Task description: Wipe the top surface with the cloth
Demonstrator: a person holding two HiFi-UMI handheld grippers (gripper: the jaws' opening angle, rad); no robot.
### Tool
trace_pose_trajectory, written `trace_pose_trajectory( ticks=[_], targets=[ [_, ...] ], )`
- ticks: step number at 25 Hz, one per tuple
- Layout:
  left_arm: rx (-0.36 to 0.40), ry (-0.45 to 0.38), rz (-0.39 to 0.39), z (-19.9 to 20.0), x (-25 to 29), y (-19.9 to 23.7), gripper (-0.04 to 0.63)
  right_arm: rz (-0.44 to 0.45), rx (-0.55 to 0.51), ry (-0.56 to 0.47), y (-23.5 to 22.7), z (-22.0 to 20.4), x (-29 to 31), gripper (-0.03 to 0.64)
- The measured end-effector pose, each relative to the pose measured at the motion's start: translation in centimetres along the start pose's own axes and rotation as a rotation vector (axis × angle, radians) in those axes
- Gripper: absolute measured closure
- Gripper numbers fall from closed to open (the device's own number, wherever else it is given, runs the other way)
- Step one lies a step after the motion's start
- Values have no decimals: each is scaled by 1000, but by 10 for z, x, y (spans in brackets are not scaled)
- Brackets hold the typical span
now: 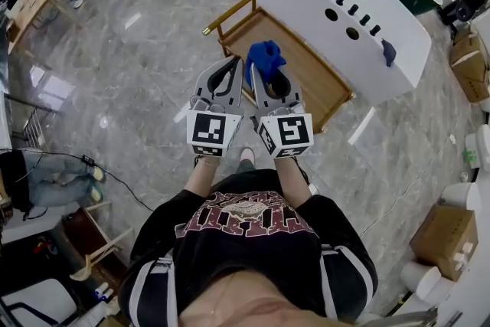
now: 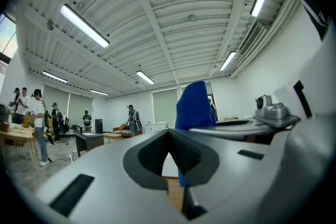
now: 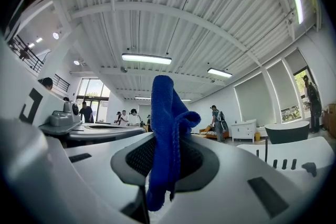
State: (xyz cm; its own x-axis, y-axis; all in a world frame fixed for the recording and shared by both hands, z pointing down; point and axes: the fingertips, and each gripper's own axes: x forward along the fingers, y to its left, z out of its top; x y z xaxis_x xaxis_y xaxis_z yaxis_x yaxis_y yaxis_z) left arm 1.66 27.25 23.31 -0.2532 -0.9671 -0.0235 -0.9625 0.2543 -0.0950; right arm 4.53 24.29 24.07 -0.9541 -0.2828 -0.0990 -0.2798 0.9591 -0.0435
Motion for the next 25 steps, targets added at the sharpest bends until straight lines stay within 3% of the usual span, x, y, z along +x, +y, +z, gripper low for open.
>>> trace_pose_trajectory(
  ticks=[6,14,25],
  targets=[
    [-6,5,15,-6,46,7,549,17,3,6,-35,-6,29,531],
    [-18,5,-31,-12,89,11,549,-48,10,5,-71,-11,48,531],
    [-35,-21,-232,-20,186,33,549,-265,-25,13,-135,-19,106,531]
  ],
)
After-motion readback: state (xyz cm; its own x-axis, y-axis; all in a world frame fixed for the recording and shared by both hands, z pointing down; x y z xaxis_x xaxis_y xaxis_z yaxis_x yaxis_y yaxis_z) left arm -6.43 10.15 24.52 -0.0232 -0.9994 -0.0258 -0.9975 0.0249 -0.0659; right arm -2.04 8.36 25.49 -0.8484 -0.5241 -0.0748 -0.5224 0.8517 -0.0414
